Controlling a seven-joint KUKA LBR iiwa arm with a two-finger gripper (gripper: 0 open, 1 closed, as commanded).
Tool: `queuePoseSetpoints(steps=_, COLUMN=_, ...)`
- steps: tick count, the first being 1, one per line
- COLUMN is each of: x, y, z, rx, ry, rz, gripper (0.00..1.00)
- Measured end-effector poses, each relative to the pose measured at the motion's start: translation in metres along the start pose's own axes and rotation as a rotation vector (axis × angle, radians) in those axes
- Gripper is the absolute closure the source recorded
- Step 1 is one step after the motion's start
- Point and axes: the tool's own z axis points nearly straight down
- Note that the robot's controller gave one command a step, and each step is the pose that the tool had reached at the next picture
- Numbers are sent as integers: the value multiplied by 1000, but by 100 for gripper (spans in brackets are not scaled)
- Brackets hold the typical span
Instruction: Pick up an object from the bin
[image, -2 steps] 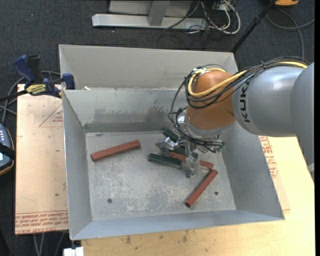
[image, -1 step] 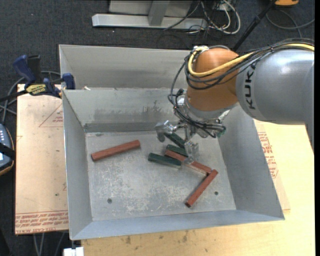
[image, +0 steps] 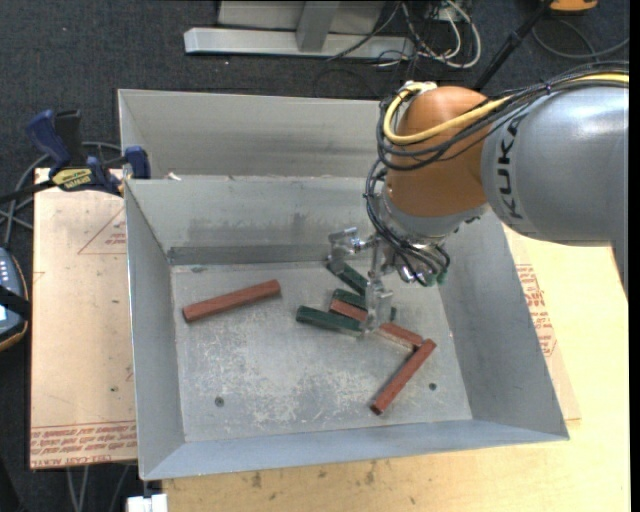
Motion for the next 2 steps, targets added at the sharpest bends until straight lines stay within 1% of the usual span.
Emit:
queuePoseSetpoints(steps=1, x=34, y=-12, z=86, rx=-2, ry=11, rz=96, gripper=0)
queuePoseSetpoints(steps=2, x=26, y=54, z=93, rx=-3, ry=4, rz=51, gripper=0)
